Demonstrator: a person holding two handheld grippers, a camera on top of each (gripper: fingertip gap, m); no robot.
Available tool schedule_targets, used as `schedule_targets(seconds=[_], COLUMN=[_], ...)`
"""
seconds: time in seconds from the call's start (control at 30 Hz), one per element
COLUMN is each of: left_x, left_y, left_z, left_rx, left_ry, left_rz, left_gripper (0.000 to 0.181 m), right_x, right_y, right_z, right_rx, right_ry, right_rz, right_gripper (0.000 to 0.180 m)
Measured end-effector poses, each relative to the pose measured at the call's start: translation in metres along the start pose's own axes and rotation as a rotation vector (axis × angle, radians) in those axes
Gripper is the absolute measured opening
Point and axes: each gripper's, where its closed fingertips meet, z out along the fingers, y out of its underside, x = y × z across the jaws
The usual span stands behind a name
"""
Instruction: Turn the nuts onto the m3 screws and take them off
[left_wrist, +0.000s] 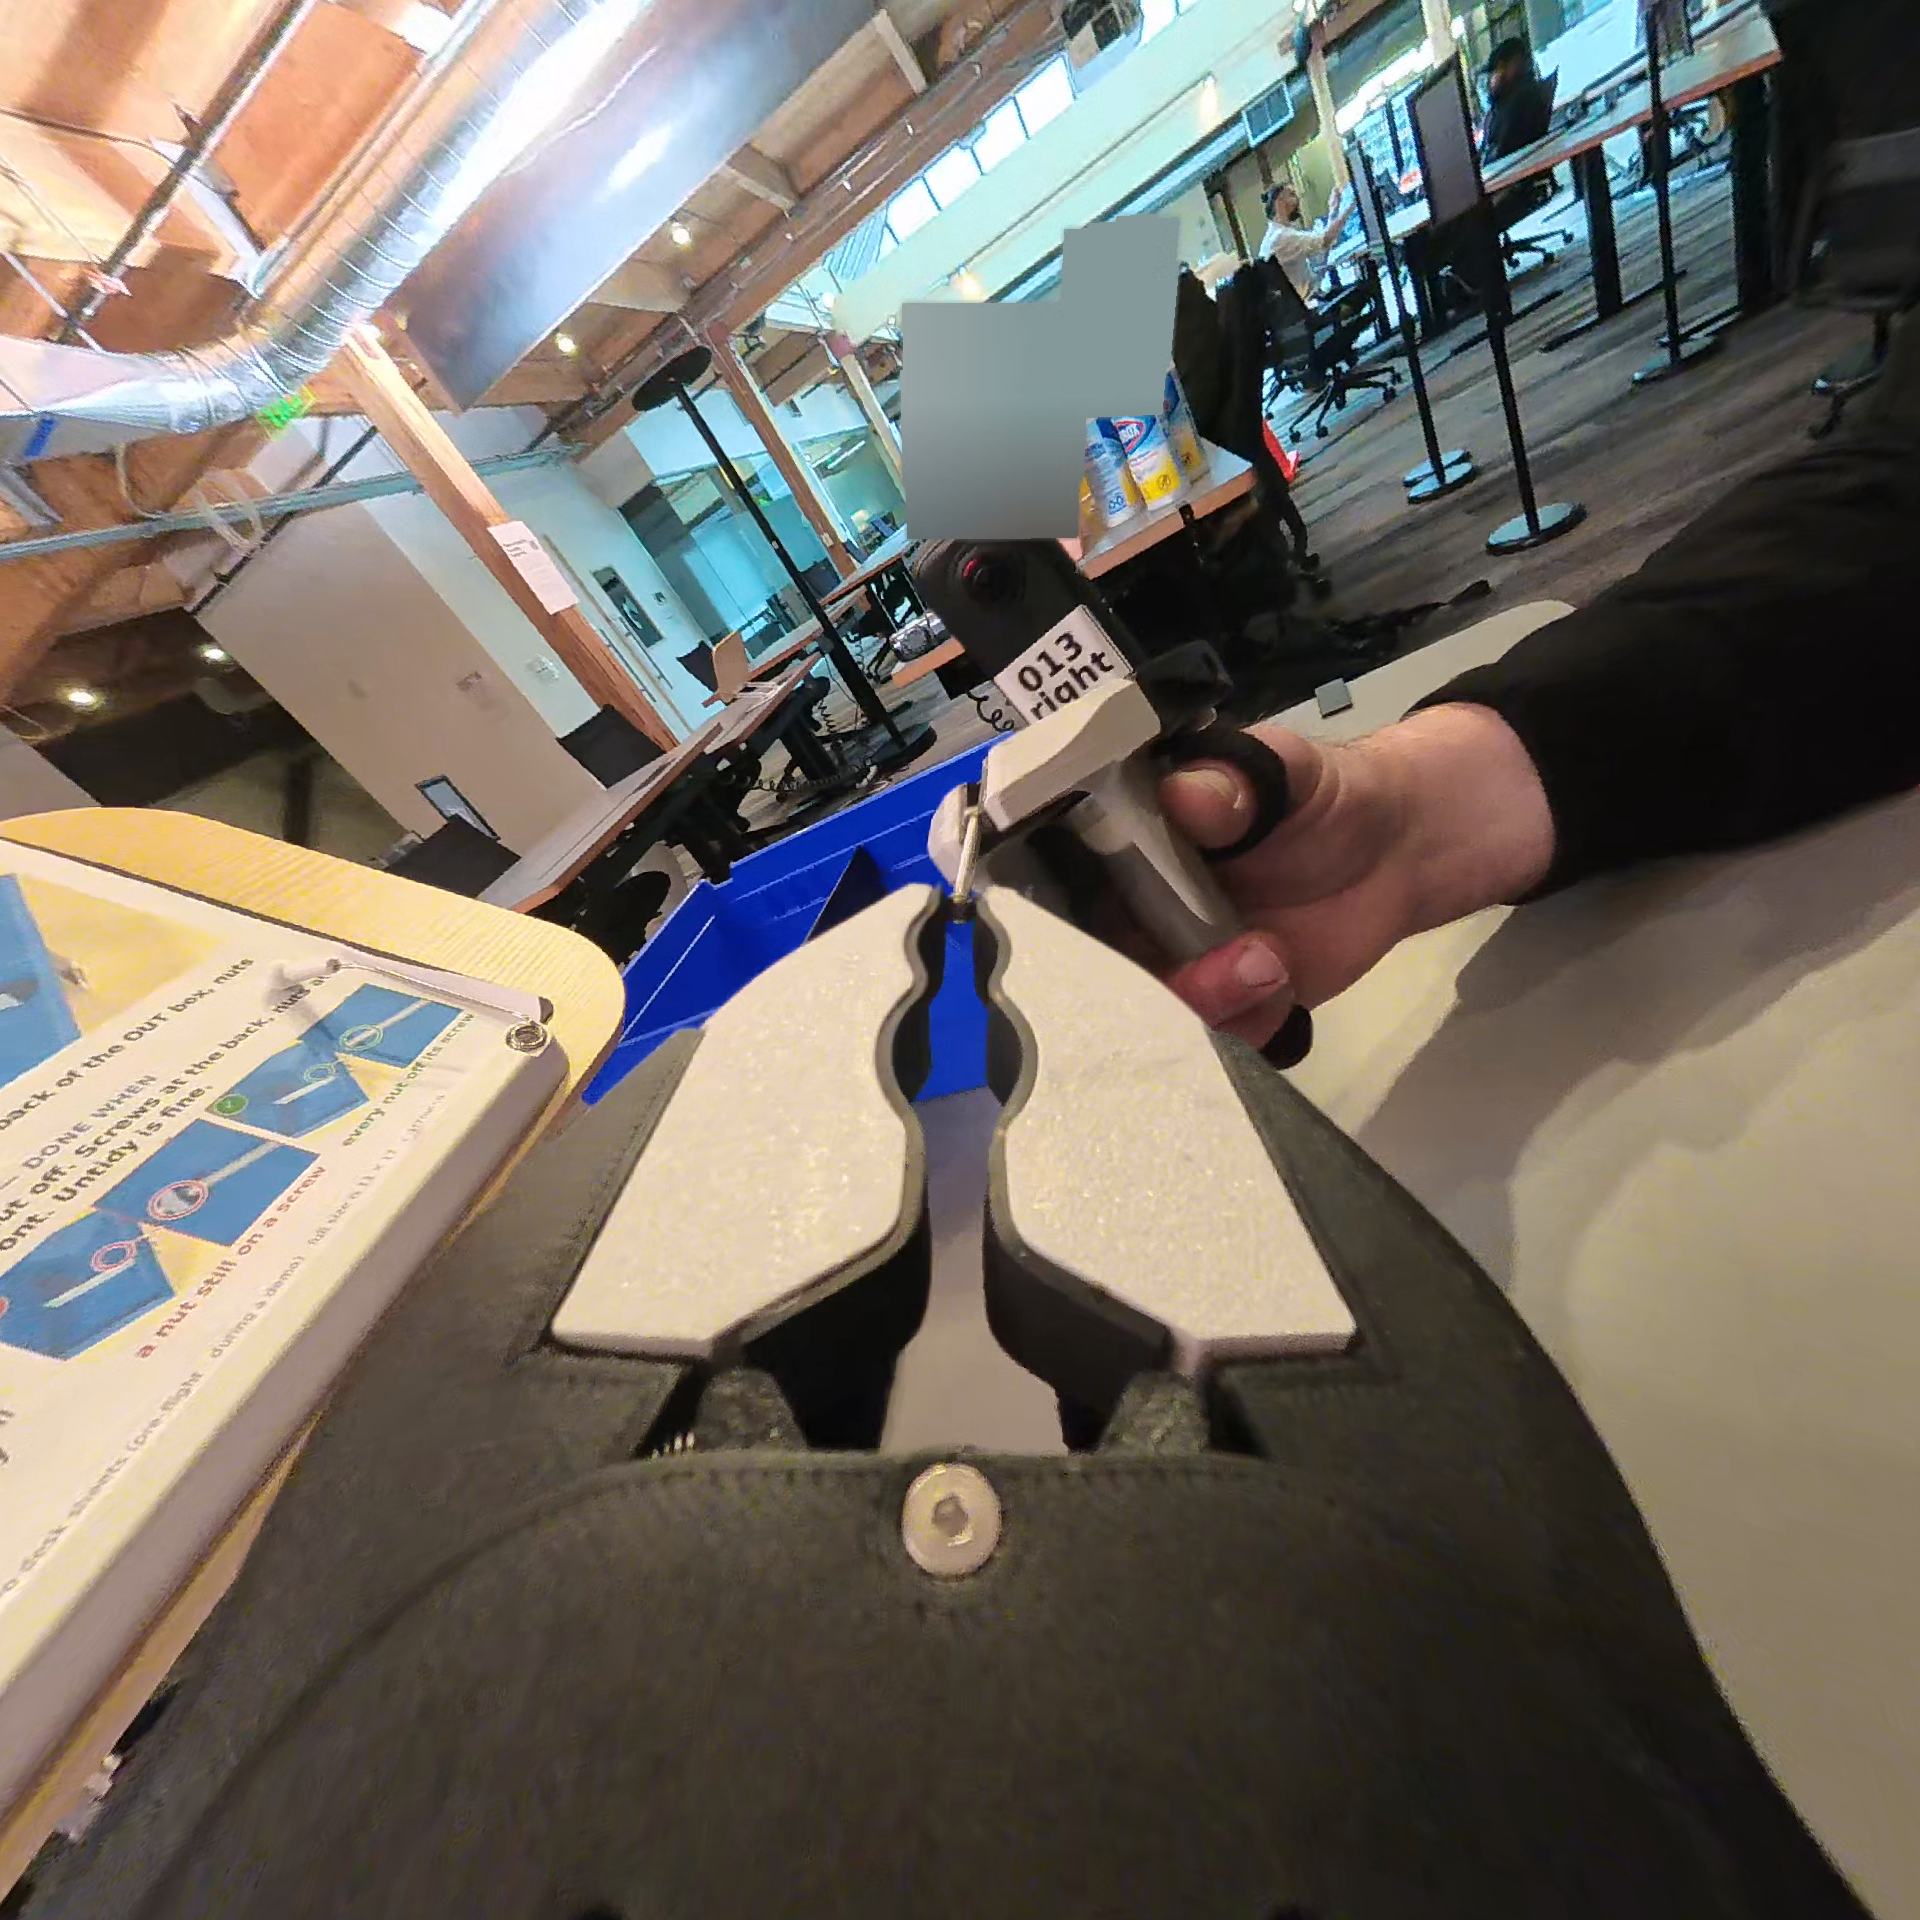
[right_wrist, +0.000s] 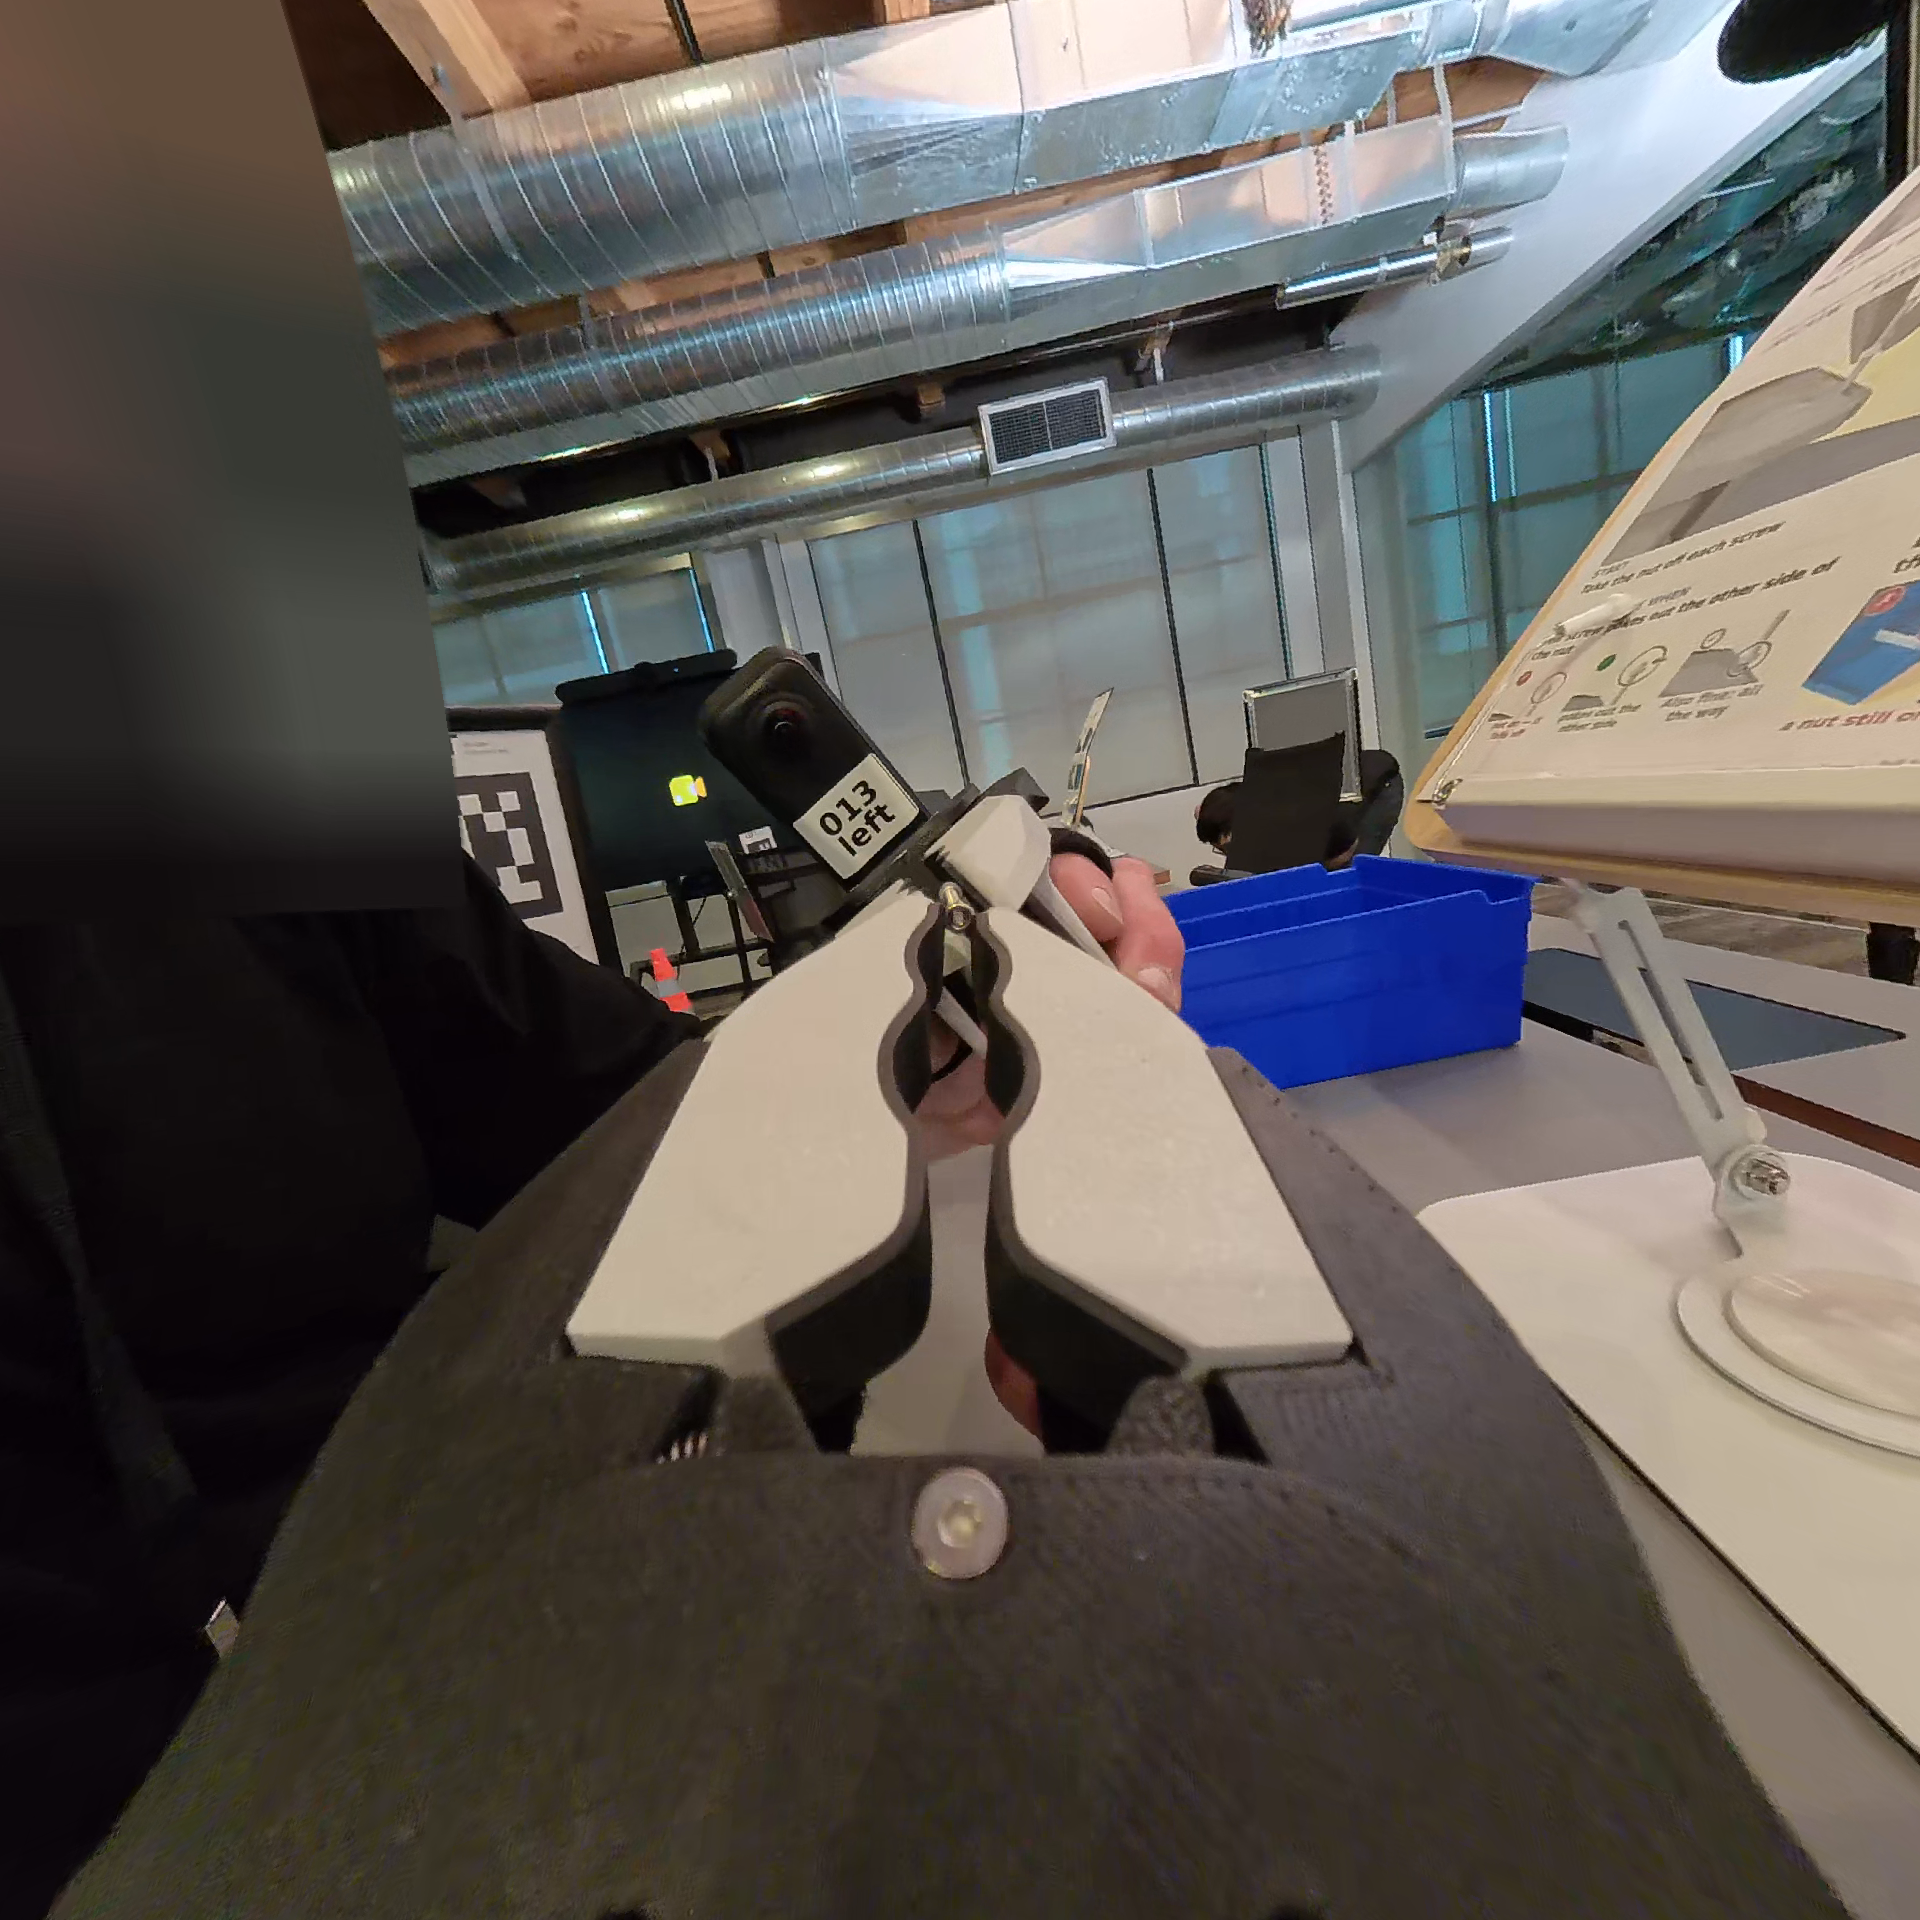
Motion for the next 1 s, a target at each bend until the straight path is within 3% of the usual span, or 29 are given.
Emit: schedule_targets(seconds=[0.2, 0.57, 0.7, 0.77, 1.0], left_x=[0.0021, 0.0028, 0.0032, 0.0025, 0.0034], left_y=[-0.0030, -0.0053, -0.0044, -0.0057, -0.0052], left_z=[0.0000, -0.0014, -0.0005, -0.0008, -0.0004], left_rx=[-0.001, 0.010, 0.018, 0.029, 0.024], left_ry=[0.026, 0.151, 0.147, 0.143, 0.142], left_rz=[-0.022, -0.261, -0.266, -0.265, -0.250], left_gripper=[0.003, 0.002, 0.002, 0.002, 0.002], right_x=[-0.0006, -0.0027, -0.0026, -0.0025, -0.0028], right_y=[-0.0001, 0.0027, 0.0000, 0.0010, 0.0007], right_z=[0.0000, 0.0013, 0.0010, 0.0014, 0.0016], right_rx=[-0.001, -0.088, -0.068, -0.071, -0.059], right_ry=[-0.003, 0.051, 0.057, 0.045, 0.038], right_rz=[-0.001, -0.173, -0.174, -0.146, -0.128], right_gripper=[0.005, 0.005, 0.006, 0.015, 0.009])
